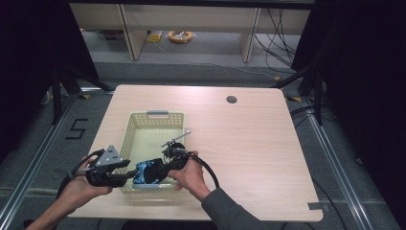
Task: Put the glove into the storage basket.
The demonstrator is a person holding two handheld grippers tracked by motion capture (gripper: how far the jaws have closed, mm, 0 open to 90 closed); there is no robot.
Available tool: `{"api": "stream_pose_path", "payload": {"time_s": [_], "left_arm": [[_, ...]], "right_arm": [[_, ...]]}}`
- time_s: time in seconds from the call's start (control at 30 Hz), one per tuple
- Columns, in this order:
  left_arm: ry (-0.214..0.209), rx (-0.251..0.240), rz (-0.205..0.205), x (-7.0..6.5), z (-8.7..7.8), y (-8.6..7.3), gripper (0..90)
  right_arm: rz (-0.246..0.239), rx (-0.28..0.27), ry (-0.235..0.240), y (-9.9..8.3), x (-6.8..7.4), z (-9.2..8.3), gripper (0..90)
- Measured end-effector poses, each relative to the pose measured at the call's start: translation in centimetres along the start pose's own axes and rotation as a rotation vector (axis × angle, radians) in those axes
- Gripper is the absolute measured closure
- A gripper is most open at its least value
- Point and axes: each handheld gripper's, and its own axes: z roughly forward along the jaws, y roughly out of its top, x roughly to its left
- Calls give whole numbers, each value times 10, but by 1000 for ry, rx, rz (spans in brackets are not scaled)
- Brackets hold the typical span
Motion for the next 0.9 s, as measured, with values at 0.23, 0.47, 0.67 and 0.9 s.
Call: {"api": "stream_pose_path", "payload": {"time_s": [0.23, 0.47, 0.67, 0.9], "left_arm": [[2, -2, -14, -1, 0, 2, 476], [2, 6, -32, 3, 2, 1, 432], [1, -4, -75, 2, 2, 0, 373], [-12, -46, -132, -5, 0, 1, 303]], "right_arm": [[-36, 38, -57, -1, 1, -3, 759], [-116, 53, -142, 4, 6, -11, 597], [-135, 4, -138, 10, 8, -22, 547], [-123, -82, -142, 8, 2, -41, 495]]}}
